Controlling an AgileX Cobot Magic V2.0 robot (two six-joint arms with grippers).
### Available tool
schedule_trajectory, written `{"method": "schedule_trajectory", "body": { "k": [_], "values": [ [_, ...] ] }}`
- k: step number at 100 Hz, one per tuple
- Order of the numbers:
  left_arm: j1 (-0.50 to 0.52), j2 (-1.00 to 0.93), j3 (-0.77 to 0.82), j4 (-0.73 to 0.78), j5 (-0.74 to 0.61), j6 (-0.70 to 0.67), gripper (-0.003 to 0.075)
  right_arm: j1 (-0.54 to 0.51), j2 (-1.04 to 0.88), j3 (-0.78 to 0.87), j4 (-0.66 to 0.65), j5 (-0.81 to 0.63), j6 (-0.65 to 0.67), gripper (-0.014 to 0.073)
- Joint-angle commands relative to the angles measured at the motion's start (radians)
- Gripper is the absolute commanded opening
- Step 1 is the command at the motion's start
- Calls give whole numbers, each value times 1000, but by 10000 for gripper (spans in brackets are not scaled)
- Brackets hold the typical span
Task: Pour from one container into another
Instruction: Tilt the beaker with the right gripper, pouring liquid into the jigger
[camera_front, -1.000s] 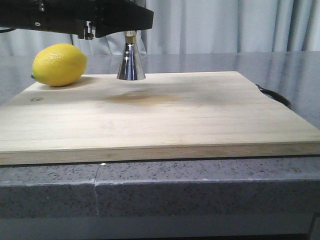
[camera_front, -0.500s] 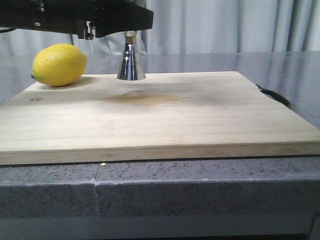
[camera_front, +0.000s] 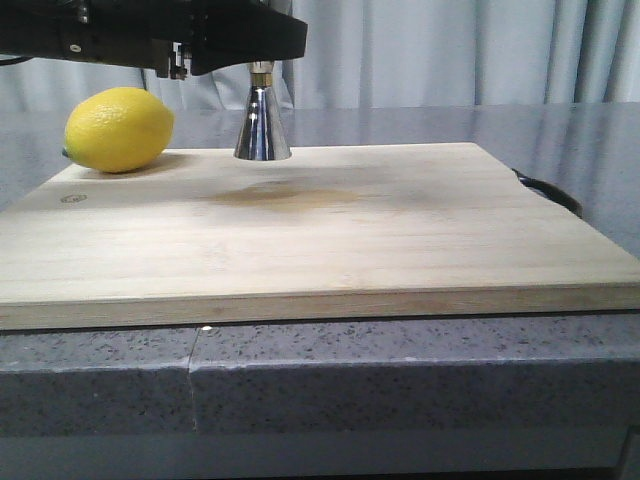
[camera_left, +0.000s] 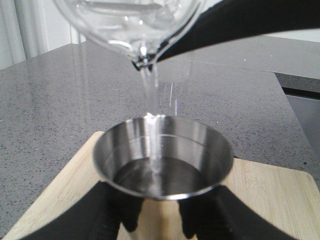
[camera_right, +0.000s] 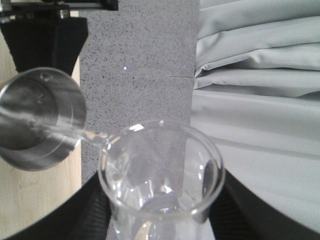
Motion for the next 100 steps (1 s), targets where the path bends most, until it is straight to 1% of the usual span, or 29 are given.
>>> {"method": "schedule_trajectory", "body": {
  "k": [1,25,41,80,85,100],
  "values": [
    [-6,-41,-31,-99,88,-10,239,0,-43,-34,-44,-62,-13,291],
    [-6,-41,-31,-99,88,-10,239,0,-43,-34,-44,-76,-13,291],
    [-6,-41,-31,-99,88,-10,239,0,-43,-34,-44,-99,-36,291],
    [-6,-41,-31,-99,88,-10,239,0,-43,-34,-31,-104,-36,291],
    [-6,-41,-31,-99,88,-10,239,0,-43,-34,-23,-97,4,291],
    [-6,-41,-31,-99,88,-10,239,-21,-43,-34,-23,-91,218,291]
  ]
}}
